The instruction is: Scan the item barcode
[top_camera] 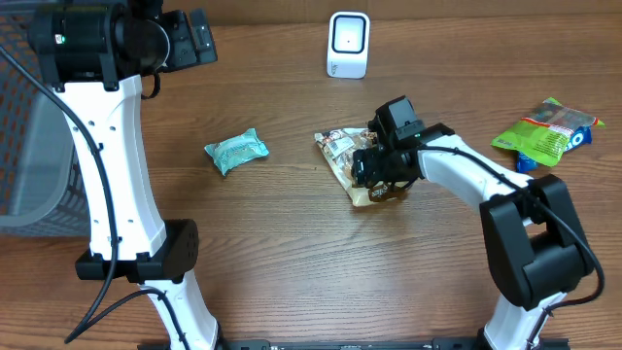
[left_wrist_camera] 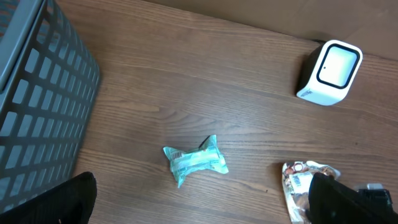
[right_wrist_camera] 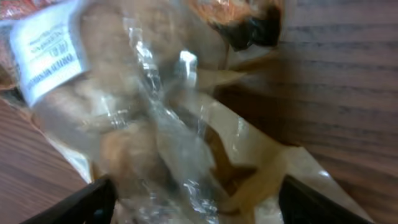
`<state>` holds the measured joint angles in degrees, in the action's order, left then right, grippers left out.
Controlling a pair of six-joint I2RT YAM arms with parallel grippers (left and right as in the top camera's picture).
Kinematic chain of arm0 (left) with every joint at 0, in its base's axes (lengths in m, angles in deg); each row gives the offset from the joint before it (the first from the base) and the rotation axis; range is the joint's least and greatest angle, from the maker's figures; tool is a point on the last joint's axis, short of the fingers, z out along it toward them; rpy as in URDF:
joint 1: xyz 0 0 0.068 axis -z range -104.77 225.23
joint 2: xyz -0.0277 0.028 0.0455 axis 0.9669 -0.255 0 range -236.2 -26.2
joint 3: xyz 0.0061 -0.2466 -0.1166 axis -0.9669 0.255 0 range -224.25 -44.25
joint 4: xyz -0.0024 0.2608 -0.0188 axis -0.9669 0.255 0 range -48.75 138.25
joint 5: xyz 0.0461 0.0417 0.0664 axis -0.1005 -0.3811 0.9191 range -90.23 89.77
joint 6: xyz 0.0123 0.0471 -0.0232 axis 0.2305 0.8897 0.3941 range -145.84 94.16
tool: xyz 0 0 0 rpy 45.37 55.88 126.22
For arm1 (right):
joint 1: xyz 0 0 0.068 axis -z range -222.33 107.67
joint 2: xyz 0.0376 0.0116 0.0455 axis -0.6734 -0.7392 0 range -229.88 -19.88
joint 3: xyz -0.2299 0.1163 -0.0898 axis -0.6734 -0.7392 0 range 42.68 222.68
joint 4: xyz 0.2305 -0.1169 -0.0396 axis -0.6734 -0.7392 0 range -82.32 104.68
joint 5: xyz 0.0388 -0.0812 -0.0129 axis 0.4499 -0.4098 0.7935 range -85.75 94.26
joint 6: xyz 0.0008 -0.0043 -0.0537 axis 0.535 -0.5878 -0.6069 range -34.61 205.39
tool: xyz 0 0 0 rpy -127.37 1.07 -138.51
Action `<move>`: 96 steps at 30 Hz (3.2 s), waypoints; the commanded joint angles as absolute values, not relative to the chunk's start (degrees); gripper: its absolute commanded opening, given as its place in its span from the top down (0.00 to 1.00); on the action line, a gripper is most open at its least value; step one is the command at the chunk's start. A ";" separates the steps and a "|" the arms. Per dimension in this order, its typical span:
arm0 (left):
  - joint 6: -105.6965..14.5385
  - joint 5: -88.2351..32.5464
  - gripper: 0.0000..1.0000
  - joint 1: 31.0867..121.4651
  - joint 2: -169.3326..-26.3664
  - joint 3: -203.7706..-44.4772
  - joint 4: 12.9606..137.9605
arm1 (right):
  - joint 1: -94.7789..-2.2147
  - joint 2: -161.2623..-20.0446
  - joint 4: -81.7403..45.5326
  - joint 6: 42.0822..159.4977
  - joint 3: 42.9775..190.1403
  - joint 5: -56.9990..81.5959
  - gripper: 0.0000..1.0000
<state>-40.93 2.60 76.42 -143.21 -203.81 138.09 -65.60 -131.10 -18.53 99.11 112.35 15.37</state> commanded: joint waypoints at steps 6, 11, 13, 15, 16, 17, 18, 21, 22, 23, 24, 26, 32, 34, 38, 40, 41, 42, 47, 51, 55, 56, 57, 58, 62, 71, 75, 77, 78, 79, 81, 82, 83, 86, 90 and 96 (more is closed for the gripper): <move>-41.28 2.78 0.00 76.75 -142.19 -203.73 138.05 | -65.58 -134.44 -18.07 98.47 110.91 14.60 0.90; -41.28 2.78 0.00 76.75 -142.19 -203.73 138.05 | -65.47 -133.07 -19.25 97.12 112.72 15.13 0.96; -41.28 2.78 0.00 76.75 -142.19 -203.71 138.05 | -65.45 -131.36 -20.54 95.87 113.97 15.92 0.96; -41.28 2.78 0.00 76.75 -142.19 -203.71 138.05 | -65.47 -128.32 -22.79 94.87 116.07 17.31 0.96; -41.28 2.78 0.00 76.75 -142.19 -203.71 138.05 | -65.47 -126.84 -23.97 93.95 117.18 18.54 0.96; -41.28 2.78 0.00 76.75 -142.19 -203.73 138.05 | -65.47 -125.35 -25.39 93.23 118.43 19.65 0.96; -41.31 2.78 0.00 76.75 -142.19 -203.73 138.05 | -65.47 -123.21 -27.38 91.94 120.33 21.38 0.96; -41.28 2.78 0.00 76.75 -142.19 -203.73 138.05 | -65.47 -119.19 -29.39 89.32 123.17 24.61 0.96; -41.28 2.78 0.00 76.75 -142.19 -203.73 138.05 | -65.47 -117.75 -29.41 88.40 123.80 25.69 0.96; -41.31 2.76 0.00 76.75 -142.19 -203.73 138.05 | -65.45 -116.32 -29.33 87.48 124.31 26.67 0.96; -41.28 2.76 0.00 76.75 -142.19 -203.71 138.05 | -65.45 -115.21 -29.22 86.87 124.74 27.04 0.96; -41.31 2.78 0.00 76.75 -142.19 -203.73 138.05 | -65.45 -112.94 -29.15 86.78 125.75 27.04 0.96; -41.28 2.76 0.00 76.75 -142.19 -203.73 138.03 | -65.34 -107.67 -29.22 86.82 128.90 27.02 0.96; -41.28 2.78 0.00 76.77 -142.19 -203.71 138.05 | -65.18 -106.51 -29.39 86.85 129.38 26.87 0.96; -41.31 2.78 0.00 76.75 -142.19 -203.73 138.05 | -64.70 -105.48 -31.60 88.44 130.27 26.82 0.96; -41.31 2.78 0.00 76.75 -142.19 -203.71 138.05 | -64.42 -105.48 -32.61 88.79 130.45 26.56 0.96; -41.31 2.76 0.00 76.75 -142.19 -203.73 138.05 | -64.33 -105.48 -32.67 90.25 130.45 25.80 0.96; -41.31 2.78 0.00 76.75 -142.19 -203.73 138.05 | -64.33 -105.48 -32.67 91.06 130.47 25.40 0.96; -41.28 2.78 0.00 76.75 -142.19 -203.71 138.05 | -64.33 -105.48 -32.89 92.09 130.58 25.31 0.96; -41.28 2.78 0.01 76.75 -142.19 -203.73 138.05 | -64.33 -105.48 -33.87 92.05 131.13 25.12 0.97; -41.28 2.76 0.00 76.75 -142.19 -203.73 138.05 | -64.33 -105.48 -35.53 92.03 133.44 22.69 0.97; -41.28 2.76 0.00 76.75 -142.19 -203.73 138.05 | -64.35 -105.51 -35.91 92.03 134.06 21.82 0.97; -41.28 2.76 0.00 76.75 -142.19 -203.73 138.05 | -64.46 -105.51 -36.26 92.00 134.75 20.64 0.97; -41.31 2.78 0.00 76.75 -142.19 -203.71 138.05 | -64.51 -105.51 -36.21 92.03 135.08 19.43 0.96; -41.28 2.78 0.00 76.75 -142.19 -203.73 138.05 | -65.27 -106.16 -35.80 92.05 135.10 11.41 0.97; -41.28 2.76 0.00 76.75 -142.19 -203.73 138.05 | -73.36 -114.31 -31.80 90.91 135.00 -20.56 0.96; -41.31 2.78 0.00 76.75 -142.19 -203.73 138.05 | -76.68 -120.72 -32.13 90.98 134.95 -30.09 0.96; -41.28 2.78 0.00 76.75 -142.19 -203.71 138.05 | -77.99 -123.58 -32.17 90.98 134.95 -32.98 0.96; -41.28 2.76 0.00 76.75 -142.19 -203.71 138.05 | -78.58 -124.94 -32.19 90.95 134.95 -34.49 0.96; -41.28 2.78 0.00 76.75 -142.19 -203.73 138.05 | -79.11 -126.09 -32.41 90.95 134.95 -35.62 0.96; -41.28 2.78 0.00 76.75 -142.19 -203.73 138.05 | -80.09 -128.19 -33.46 91.00 134.95 -36.63 0.96; -41.28 2.78 0.00 76.75 -142.19 -203.73 138.05 | -80.46 -128.98 -34.20 91.50 134.95 -36.61 0.96; -41.31 2.78 0.00 76.75 -142.19 -203.71 138.05 | -80.86 -129.68 -35.12 92.11 134.95 -36.58 0.96; -41.31 2.78 0.00 76.75 -142.19 -203.73 138.05 | -81.64 -130.95 -37.61 94.69 134.91 -35.86 0.96; -41.31 2.76 0.00 76.75 -142.19 -203.73 138.05 | -81.69 -131.06 -39.97 96.16 134.91 -24.39 0.96; -41.28 2.78 0.00 76.75 -142.19 -203.71 138.05 | -78.76 -131.06 -39.73 100.16 134.91 -6.66 0.56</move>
<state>-40.93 2.62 76.42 -143.21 -203.81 138.11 -81.01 -131.76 -40.10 96.09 133.55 -17.28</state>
